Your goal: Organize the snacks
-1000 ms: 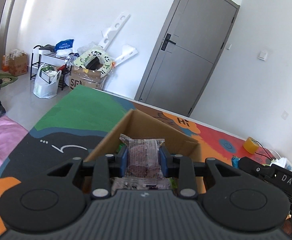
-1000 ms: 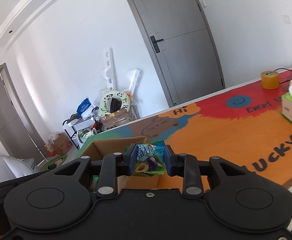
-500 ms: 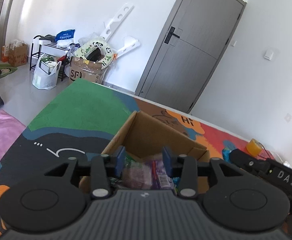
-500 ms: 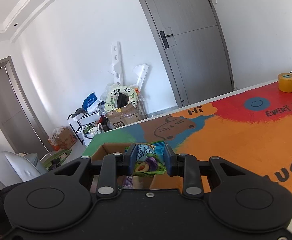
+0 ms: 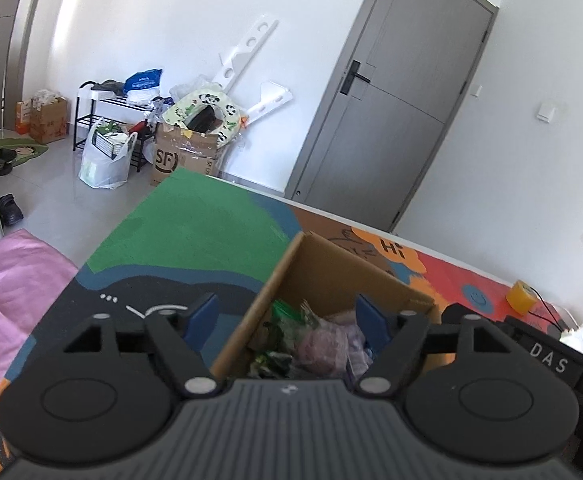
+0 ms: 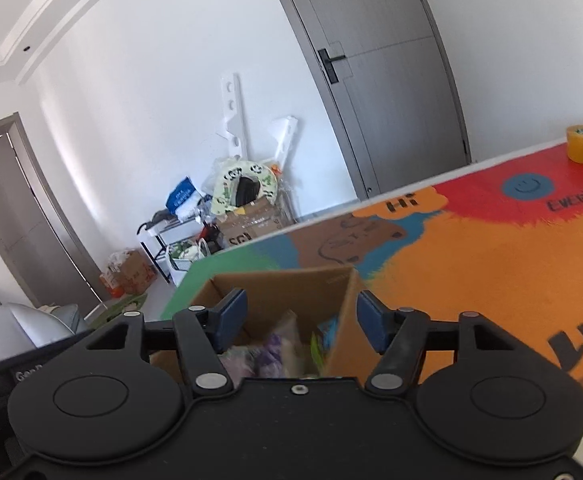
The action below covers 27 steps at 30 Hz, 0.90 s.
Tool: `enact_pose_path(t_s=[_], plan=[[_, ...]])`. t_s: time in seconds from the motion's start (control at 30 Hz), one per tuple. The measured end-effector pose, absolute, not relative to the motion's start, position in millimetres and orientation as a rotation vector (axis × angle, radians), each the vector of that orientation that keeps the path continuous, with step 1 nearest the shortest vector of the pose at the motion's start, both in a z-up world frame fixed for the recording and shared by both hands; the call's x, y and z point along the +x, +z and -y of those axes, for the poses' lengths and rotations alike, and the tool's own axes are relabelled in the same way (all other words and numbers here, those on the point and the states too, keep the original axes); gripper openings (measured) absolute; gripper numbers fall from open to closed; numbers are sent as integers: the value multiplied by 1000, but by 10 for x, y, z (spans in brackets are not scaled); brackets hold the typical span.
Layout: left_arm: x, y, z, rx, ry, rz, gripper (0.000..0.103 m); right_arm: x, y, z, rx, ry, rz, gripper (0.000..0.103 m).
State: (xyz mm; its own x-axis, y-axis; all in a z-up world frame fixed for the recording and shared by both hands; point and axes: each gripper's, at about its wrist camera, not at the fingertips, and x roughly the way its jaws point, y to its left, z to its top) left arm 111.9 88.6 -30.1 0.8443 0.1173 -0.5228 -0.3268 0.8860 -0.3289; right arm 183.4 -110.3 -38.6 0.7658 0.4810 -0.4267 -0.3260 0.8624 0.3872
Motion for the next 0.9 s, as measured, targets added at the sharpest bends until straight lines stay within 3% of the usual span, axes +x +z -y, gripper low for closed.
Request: enact_pose_path(t_s=[0.13, 0.47, 0.9], plan=[[1087, -296, -826, -421, 224, -533, 81, 1735, -343, 1244, 288, 400, -531, 84], [933, -227, -604, -373, 206, -531, 95, 1508, -272, 1570, 277, 365, -517, 102], [750, -55, -434, -314, 177, -528, 101, 1334, -205, 1897, 294, 358, -522, 103]])
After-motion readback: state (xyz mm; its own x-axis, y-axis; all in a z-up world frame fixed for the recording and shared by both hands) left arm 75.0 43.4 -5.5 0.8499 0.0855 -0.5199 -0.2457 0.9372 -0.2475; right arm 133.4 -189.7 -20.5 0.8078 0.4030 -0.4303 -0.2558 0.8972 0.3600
